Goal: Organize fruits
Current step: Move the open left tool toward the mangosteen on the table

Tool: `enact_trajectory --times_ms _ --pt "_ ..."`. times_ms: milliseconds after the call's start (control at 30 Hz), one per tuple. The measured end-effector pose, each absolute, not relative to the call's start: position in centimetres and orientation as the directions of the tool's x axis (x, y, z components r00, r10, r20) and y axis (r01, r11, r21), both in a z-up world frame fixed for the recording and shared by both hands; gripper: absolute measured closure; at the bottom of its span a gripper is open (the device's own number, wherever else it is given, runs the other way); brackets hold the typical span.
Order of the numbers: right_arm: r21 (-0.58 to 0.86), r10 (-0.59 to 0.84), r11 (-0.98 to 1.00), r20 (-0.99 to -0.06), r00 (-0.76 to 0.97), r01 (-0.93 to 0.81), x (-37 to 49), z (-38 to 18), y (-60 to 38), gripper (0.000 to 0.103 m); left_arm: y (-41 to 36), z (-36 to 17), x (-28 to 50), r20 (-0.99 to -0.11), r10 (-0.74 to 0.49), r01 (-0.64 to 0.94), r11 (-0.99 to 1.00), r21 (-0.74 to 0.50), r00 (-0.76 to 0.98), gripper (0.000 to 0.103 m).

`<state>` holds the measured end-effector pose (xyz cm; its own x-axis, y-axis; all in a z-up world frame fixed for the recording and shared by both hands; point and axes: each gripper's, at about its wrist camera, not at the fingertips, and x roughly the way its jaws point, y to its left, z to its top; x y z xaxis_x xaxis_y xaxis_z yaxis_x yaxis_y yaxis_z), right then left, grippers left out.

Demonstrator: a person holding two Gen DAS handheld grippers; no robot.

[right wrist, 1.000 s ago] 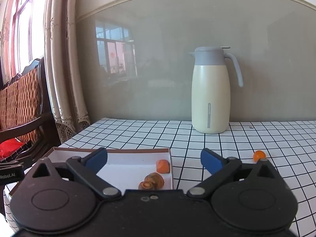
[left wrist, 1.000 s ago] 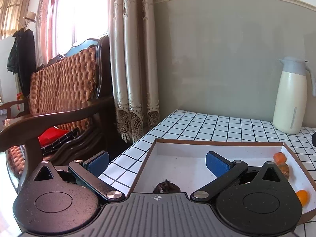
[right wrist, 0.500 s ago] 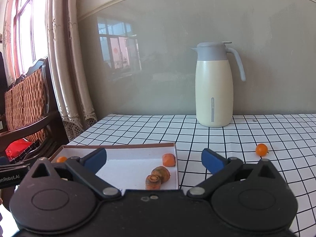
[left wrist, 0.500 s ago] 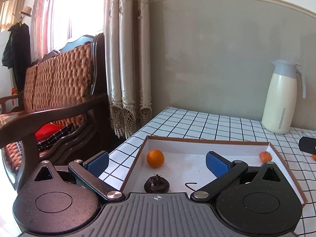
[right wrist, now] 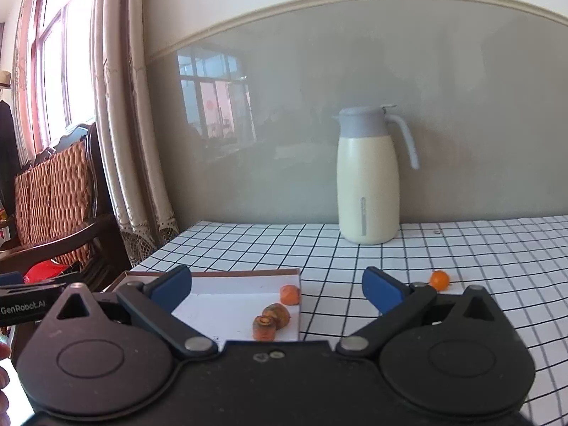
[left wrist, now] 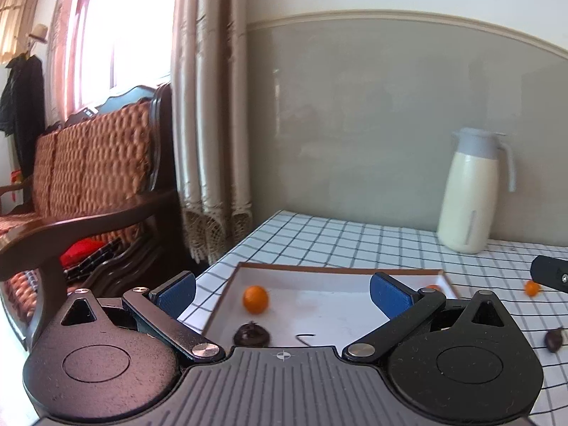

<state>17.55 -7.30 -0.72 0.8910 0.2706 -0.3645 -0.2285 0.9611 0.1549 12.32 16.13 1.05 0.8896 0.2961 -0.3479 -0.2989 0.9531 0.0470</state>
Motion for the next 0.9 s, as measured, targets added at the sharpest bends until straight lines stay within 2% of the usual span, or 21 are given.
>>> enact_trajectory --times_ms 233,900 --pt "0.152 0.239 0.969 -0.348 0.906 -0.197 15.2 -0.5 -10.7 0.006 12.2 1.8 11.4 -0.337 0.231 -0.226 0.973 0.054 0.913 0.000" --pt "0.159 0.081 0.987 -0.423 0.903 -0.014 11.0 -3.5 -19.9 0.006 1.3 -0.6 10.2 -0.395 0.021 0.016 0.996 0.089 0.918 0.000"
